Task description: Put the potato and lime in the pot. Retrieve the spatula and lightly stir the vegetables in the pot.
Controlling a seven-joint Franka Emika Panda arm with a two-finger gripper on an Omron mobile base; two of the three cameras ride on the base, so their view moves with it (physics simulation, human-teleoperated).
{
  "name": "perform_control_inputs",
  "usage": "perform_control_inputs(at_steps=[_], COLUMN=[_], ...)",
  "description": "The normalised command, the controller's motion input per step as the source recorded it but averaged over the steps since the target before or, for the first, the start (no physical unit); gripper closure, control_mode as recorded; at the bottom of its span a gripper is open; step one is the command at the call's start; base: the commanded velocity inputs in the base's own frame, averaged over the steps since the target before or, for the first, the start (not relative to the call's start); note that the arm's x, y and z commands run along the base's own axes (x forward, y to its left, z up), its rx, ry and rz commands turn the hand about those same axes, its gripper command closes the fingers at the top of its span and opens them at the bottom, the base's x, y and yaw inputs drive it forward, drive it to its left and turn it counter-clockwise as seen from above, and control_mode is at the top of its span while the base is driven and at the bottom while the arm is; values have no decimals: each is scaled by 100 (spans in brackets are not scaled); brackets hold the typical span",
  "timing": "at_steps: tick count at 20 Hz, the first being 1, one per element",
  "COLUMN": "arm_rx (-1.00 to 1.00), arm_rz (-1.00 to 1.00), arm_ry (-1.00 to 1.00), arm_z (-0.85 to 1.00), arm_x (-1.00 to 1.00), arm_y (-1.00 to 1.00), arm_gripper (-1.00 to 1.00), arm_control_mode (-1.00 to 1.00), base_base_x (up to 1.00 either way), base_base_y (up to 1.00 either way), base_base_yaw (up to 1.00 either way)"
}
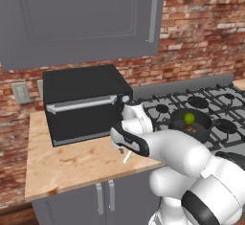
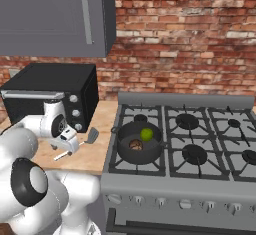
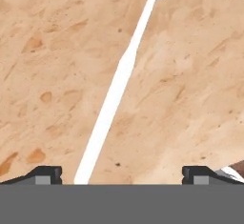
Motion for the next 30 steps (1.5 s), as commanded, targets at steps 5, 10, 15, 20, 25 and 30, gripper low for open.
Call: perform_control_inputs(at_steps=[5, 10, 15, 20, 25, 30], arm_rx=[-4, -4, -6, -4, -1, 0], arm_rz=[3, 1, 0, 0, 0, 0], arm_ry=[29, 0, -8, -1, 0, 0], arm_z=[0, -3, -21, -39, -38, -23], arm_x=[0, -7, -4, 0, 0, 0], arm_y=[15, 13, 0, 0, 0, 0], arm_gripper=[-100, -100, -100, -100, -100, -100], arm_control_mode=[-100, -100, -100, -100, -100, -100], base_base_x=[0, 0, 0, 0, 0, 0], base_base_y=[0, 0, 0, 0, 0, 0], base_base_yaw=[0, 0, 0, 0, 0, 0])
